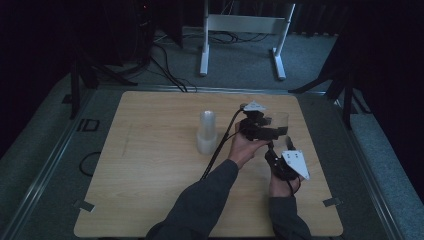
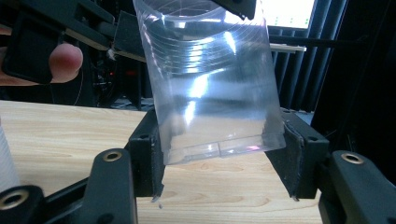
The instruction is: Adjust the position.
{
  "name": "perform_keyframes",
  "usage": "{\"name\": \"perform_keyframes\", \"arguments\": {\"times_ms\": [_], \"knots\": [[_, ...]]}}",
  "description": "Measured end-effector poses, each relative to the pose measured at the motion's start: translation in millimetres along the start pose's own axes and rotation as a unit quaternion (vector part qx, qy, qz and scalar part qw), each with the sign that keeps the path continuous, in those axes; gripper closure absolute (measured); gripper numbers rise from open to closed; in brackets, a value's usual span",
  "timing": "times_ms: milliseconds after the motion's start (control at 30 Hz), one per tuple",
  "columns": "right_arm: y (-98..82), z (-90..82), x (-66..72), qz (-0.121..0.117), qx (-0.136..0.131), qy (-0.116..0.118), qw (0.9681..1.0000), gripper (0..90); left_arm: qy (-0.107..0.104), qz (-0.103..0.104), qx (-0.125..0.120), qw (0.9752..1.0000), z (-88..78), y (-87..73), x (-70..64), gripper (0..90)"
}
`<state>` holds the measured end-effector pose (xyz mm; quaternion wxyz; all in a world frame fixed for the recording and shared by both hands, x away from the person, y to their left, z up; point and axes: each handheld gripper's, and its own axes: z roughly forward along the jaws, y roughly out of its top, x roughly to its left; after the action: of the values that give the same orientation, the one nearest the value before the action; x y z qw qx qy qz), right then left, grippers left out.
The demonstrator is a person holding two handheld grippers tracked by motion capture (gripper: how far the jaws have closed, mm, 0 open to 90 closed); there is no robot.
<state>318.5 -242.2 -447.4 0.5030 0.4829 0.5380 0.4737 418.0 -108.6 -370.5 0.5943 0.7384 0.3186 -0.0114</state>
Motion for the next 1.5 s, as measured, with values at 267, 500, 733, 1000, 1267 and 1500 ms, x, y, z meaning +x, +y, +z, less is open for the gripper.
{"name": "perform_keyframes", "arguments": {"times_ms": [267, 500, 733, 1000, 1267, 1500], "knots": [[-0.2, 0.1, -0.4, -0.001, 0.0, 0.0, 1.0, 42.2, 0.004, 0.008, -0.004, 1.0, -0.2, 0.0, -2.6, 27.0], [0.3, 0.4, -2.0, 0.001, 0.002, 0.005, 1.0, 41.9, 0.011, 0.023, -0.006, 0.9997, -0.9, 0.0, -5.1, 28.2], [0.3, 0.8, -2.5, -0.002, 0.004, 0.013, 0.9999, 39.6, 0.02, 0.046, -0.011, 0.9987, -1.6, -0.3, -9.6, 28.4], [1.3, 3.2, -3.1, -0.006, 0.011, 0.022, 0.9997, 31.5, 0.054, 0.096, -0.009, 0.9939, -1.9, -1.0, -18.2, 28.4], [2.3, 4.8, -2.4, -0.005, 0.021, 0.031, 0.9993, 36.0, 0.075, 0.139, 0.0, 0.9875, 1.5, -4.8, -26.5, 28.2], [1.1, 5.1, -4.2, 0.001, 0.023, 0.025, 0.9994, 41.3, 0.047, 0.099, -0.002, 0.994, 2.0, -3.7, -21.7, 25.2]]}}
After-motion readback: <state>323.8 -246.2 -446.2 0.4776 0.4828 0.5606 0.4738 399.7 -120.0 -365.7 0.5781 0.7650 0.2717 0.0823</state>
